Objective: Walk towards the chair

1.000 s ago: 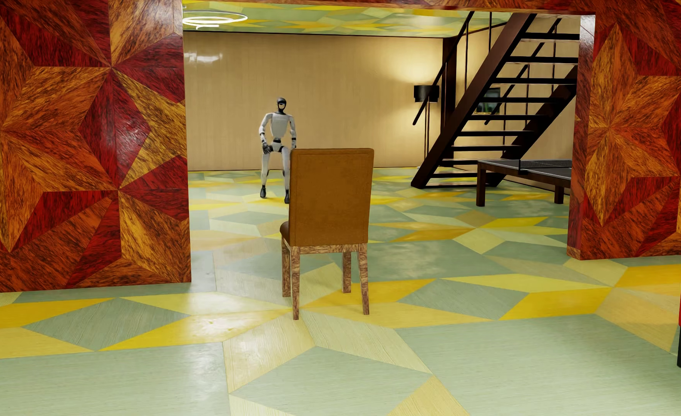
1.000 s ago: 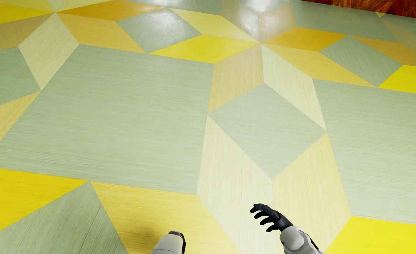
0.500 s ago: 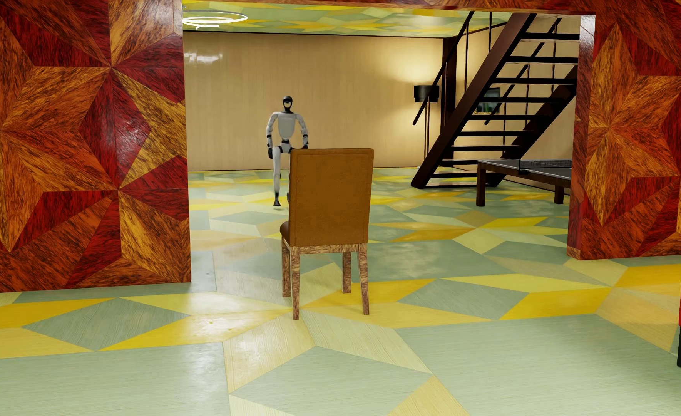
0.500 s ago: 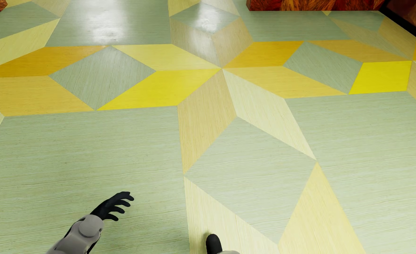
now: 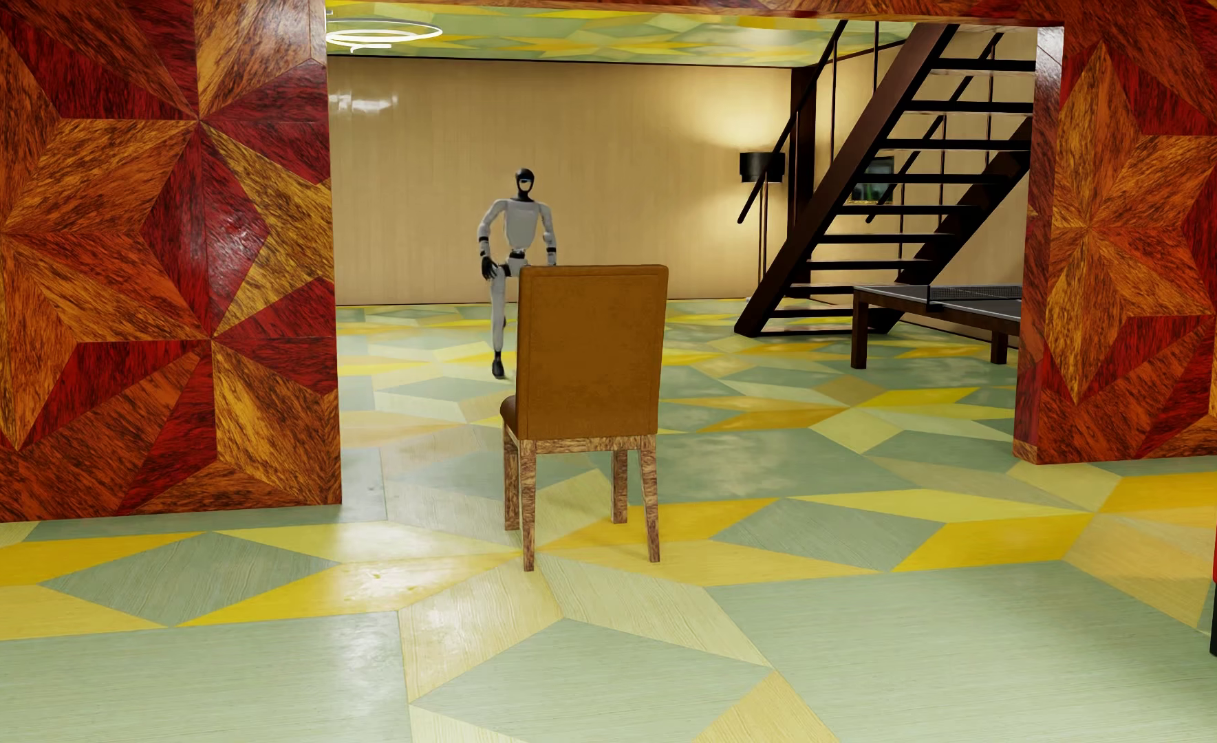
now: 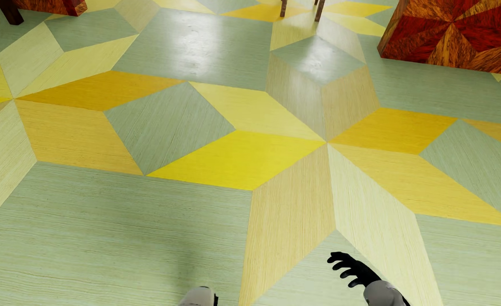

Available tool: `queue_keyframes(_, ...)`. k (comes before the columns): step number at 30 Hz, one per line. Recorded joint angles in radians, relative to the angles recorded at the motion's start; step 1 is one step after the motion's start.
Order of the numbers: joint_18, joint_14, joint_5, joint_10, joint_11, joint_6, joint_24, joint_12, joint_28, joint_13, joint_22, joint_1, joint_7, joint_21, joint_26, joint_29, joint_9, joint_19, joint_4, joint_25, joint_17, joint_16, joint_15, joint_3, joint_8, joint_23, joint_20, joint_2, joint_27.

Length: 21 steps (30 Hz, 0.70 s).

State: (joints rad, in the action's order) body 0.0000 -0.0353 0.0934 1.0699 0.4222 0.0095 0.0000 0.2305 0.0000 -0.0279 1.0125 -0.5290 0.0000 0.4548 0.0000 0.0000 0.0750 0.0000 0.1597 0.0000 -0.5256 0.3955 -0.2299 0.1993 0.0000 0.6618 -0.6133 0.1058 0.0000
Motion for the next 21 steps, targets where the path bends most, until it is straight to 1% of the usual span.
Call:
queue_keyframes(1, 0.0, 0.035, -0.006, -0.193, -0.001, -0.006, 0.0, 0.018, 0.0, -0.021, -0.005, -0.02, 0.0, -0.021, 0.0, 0.0, -0.008, 0.0, -0.01, 0.0, -0.016, 0.006, -0.034, 0.01, 0.0, -0.027, -0.004, 0.03, 0.0)
queue_keyframes(2, 0.0, 0.041, -0.008, -0.399, 0.005, -0.007, 0.0, 0.027, 0.0, -0.039, 0.0, -0.019, 0.0, -0.043, 0.0, 0.0, -0.018, 0.0, -0.02, 0.0, -0.025, 0.008, -0.064, 0.009, 0.0, -0.049, -0.016, 0.058, 0.0)
queue_keyframes(3, 0.0, 0.099, -0.014, -0.515, 0.011, -0.006, 0.0, 0.031, 0.0, -0.052, 0.012, 0.003, 0.0, -0.063, 0.0, 0.0, -0.029, 0.0, -0.027, 0.0, -0.026, 0.008, -0.076, 0.01, 0.0, -0.06, -0.029, 0.08, 0.0)
queue_keyframes(4, 0.0, 0.197, -0.025, -0.878, 0.009, -0.006, 0.0, 0.033, 0.0, -0.057, 0.028, 0.037, 0.0, -0.073, 0.0, 0.0, -0.035, 0.0, -0.023, 0.0, -0.022, 0.005, -0.062, 0.016, 0.0, -0.064, -0.045, 0.102, 0.0)
queue_keyframes(5, 0.0, 0.185, -0.031, -0.934, 0.007, -0.002, 0.0, 0.028, 0.0, -0.052, 0.05, 0.017, 0.0, -0.08, 0.0, 0.0, -0.033, 0.0, -0.019, 0.0, -0.011, -0.001, -0.023, 0.016, 0.0, -0.061, -0.062, 0.127, 0.0)
queue_keyframes(6, 0.0, 0.078, -0.048, -0.565, 0.027, -0.008, 0.0, 0.015, 0.0, -0.032, 0.07, -0.022, 0.0, -0.087, 0.0, 0.0, -0.037, 0.0, -0.043, 0.0, 0.007, -0.006, 0.04, 0.008, 0.0, -0.053, -0.081, 0.14, 0.0)
queue_keyframes(7, 0.0, 0.085, -0.069, -0.487, 0.062, -0.013, 0.0, 0.009, 0.0, 0.005, 0.082, -0.044, 0.0, -0.076, 0.0, 0.0, -0.048, 0.0, -0.047, 0.0, 0.028, -0.013, 0.141, 0.013, 0.0, -0.034, -0.094, 0.151, 0.0)
queue_keyframes(8, 0.0, 0.09, -0.092, -0.387, 0.152, -0.025, 0.0, -0.003, 0.0, 0.046, 0.089, -0.043, 0.0, -0.062, 0.0, 0.0, -0.04, 0.0, -0.05, 0.0, 0.057, -0.02, 0.282, 0.012, 0.0, 0.007, -0.093, 0.136, 0.0)
queue_keyframes(9, 0.0, 0.043, -0.111, -0.327, 0.311, -0.027, 0.0, -0.017, 0.0, 0.089, 0.074, -0.022, 0.0, -0.027, 0.0, 0.0, -0.034, 0.0, -0.071, 0.0, 0.079, -0.021, 0.417, -0.005, 0.0, 0.047, -0.079, 0.071, 0.0)
queue_keyframes(10, 0.0, -0.019, -0.115, -0.301, 0.537, -0.027, 0.0, -0.033, 0.0, 0.119, 0.048, 0.025, 0.0, 0.03, 0.0, 0.0, -0.027, 0.0, -0.085, 0.0, 0.095, -0.022, 0.528, -0.02, 0.0, 0.088, -0.05, -0.046, 0.0)
queue_keyframes(11, 0.0, -0.06, -0.117, -0.317, 0.74, -0.028, 0.0, -0.052, 0.0, 0.14, 0.008, 0.108, 0.0, 0.092, 0.0, 0.0, -0.011, 0.0, -0.099, 0.0, 0.108, -0.02, 0.567, -0.054, 0.0, 0.114, -0.02, -0.145, 0.0)
queue_keyframes(12, 0.0, -0.082, -0.101, -0.33, 0.898, -0.019, 0.0, -0.072, 0.0, 0.172, -0.041, 0.169, 0.0, 0.137, 0.0, 0.0, -0.004, 0.0, -0.105, 0.0, 0.119, -0.013, 0.541, -0.098, 0.0, 0.12, 0.019, -0.241, 0.0)
queue_keyframes(13, 0.0, -0.097, -0.09, -0.37, 0.971, -0.01, 0.0, -0.094, 0.0, 0.209, -0.084, 0.244, 0.0, 0.166, 0.0, 0.0, 0.003, 0.0, -0.114, 0.0, 0.13, -0.003, 0.527, -0.147, 0.0, 0.117, 0.055, -0.328, 0.0)
queue_keyframes(14, 0.0, -0.107, -0.082, -0.405, 0.966, 0.002, 0.0, -0.116, 0.0, 0.254, -0.126, 0.319, 0.0, 0.183, 0.0, 0.0, 0.009, 0.0, -0.113, 0.0, 0.136, 0.01, 0.531, -0.208, 0.0, 0.105, 0.081, -0.399, 0.0)
queue_keyframes(15, 0.0, -0.115, -0.074, -0.43, 0.9, 0.014, 0.0, -0.142, 0.0, 0.302, -0.164, 0.38, 0.0, 0.191, 0.0, 0.0, 0.011, 0.0, -0.105, 0.0, 0.137, 0.021, 0.541, -0.256, 0.0, 0.084, 0.11, -0.469, 0.0)
queue_keyframes(16, 0.0, -0.123, -0.073, -0.457, 0.772, 0.021, 0.0, -0.17, 0.0, 0.349, -0.2, 0.447, 0.0, 0.194, 0.0, 0.0, 0.016, 0.0, -0.102, 0.0, 0.138, 0.033, 0.572, -0.302, 0.0, 0.061, 0.137, -0.516, 0.0)
queue_keyframes(17, 0.0, -0.138, -0.071, -0.47, 0.602, 0.028, 0.0, -0.196, 0.0, 0.385, -0.235, 0.505, 0.0, 0.204, 0.0, 0.0, 0.021, 0.0, -0.088, 0.0, 0.139, 0.046, 0.629, -0.337, 0.0, 0.046, 0.165, -0.547, 0.0)
queue_keyframes(18, 0.0, -0.162, -0.078, -0.478, 0.424, 0.027, 0.0, -0.223, 0.0, 0.411, -0.266, 0.557, 0.0, 0.219, 0.0, 0.0, 0.022, 0.0, -0.081, 0.0, 0.143, 0.056, 0.673, -0.363, 0.0, 0.044, 0.192, -0.562, 0.0)
queue_keyframes(19, 0.0, -0.187, -0.079, -0.485, 0.243, 0.023, 0.0, -0.25, 0.0, 0.425, -0.285, 0.604, 0.0, 0.239, 0.0, 0.0, 0.02, 0.0, -0.082, 0.0, 0.149, 0.063, 0.655, -0.377, 0.0, 0.054, 0.215, -0.561, 0.0)
queue_keyframes(20, 0.0, -0.211, -0.083, -0.494, 0.077, 0.018, 0.0, -0.274, 0.0, 0.429, -0.293, 0.65, 0.0, 0.256, 0.0, 0.0, 0.014, 0.0, -0.087, 0.0, 0.156, 0.066, 0.481, -0.382, 0.0, 0.073, 0.233, -0.549, 0.0)
queue_keyframes(21, 0.0, -0.227, -0.085, -0.506, 0.069, 0.01, 0.0, -0.291, 0.0, 0.425, -0.297, 0.708, 0.0, 0.273, 0.0, 0.0, 0.01, 0.0, -0.092, 0.0, 0.163, 0.064, 0.25, -0.379, 0.0, 0.094, 0.247, -0.526, 0.0)
